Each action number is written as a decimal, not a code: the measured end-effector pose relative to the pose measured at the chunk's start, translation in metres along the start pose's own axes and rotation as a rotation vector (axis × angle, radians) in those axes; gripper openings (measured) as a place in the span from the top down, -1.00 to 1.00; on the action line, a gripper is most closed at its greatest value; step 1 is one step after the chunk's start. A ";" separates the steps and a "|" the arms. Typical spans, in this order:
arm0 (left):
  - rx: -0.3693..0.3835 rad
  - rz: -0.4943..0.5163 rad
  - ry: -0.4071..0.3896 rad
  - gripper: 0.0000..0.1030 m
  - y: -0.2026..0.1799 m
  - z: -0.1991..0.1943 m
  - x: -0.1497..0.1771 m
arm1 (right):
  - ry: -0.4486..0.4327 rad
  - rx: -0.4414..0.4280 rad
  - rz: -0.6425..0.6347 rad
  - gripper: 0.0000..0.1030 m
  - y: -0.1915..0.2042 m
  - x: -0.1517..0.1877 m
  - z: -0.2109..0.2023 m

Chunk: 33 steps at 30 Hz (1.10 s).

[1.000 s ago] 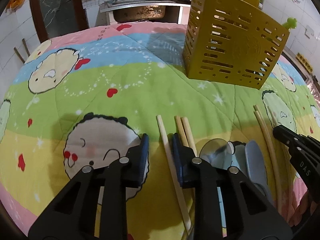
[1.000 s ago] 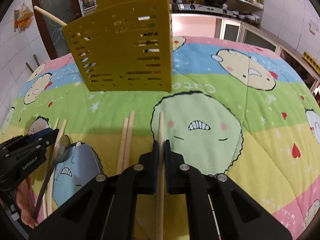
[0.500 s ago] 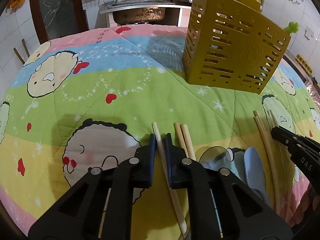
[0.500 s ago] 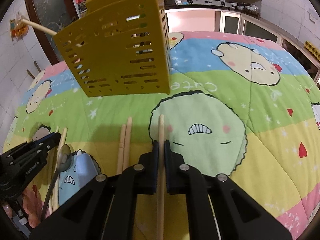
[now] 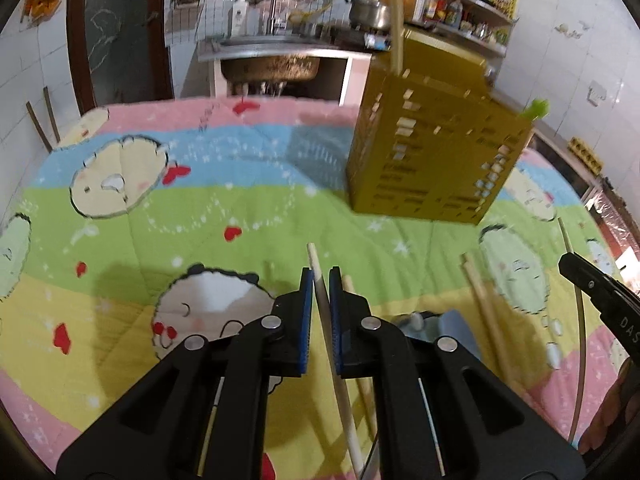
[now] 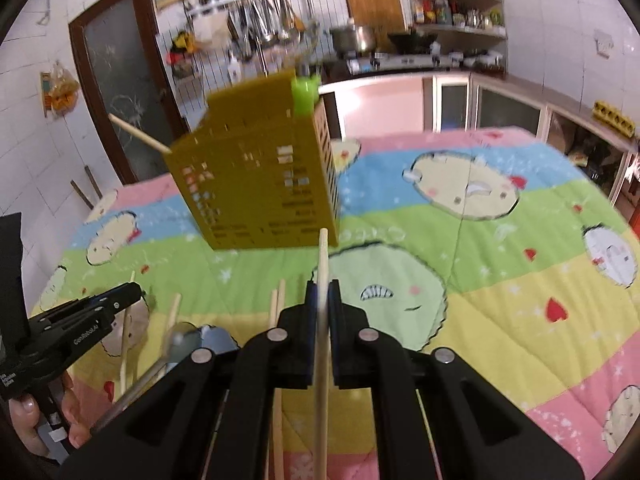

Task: Organize utensils
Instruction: 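Lift and carry both held chopsticks toward the yellow holder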

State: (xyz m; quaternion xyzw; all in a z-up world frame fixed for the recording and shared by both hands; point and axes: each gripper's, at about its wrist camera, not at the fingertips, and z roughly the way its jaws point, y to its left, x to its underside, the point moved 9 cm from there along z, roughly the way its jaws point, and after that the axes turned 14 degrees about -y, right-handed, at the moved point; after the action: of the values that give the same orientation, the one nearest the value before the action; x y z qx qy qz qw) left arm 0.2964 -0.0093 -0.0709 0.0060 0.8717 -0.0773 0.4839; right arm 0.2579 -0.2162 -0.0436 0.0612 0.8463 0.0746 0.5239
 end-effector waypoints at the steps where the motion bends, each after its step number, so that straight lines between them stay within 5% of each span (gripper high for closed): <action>1: 0.002 0.004 -0.017 0.87 -0.002 -0.005 -0.003 | -0.022 0.002 -0.006 0.88 0.001 -0.004 -0.006; 12: 0.031 0.023 -0.245 0.91 -0.014 -0.074 -0.046 | -0.198 -0.008 0.006 0.88 0.000 -0.037 -0.054; 33: 0.005 -0.004 -0.365 0.91 -0.003 -0.123 -0.041 | -0.354 -0.052 0.030 0.88 0.001 -0.045 -0.102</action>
State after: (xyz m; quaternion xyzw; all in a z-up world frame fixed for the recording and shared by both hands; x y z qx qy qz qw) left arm 0.2143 0.0079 0.0285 -0.0089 0.7693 -0.0801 0.6338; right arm 0.1864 -0.2295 0.0406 0.0724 0.7377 0.0924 0.6649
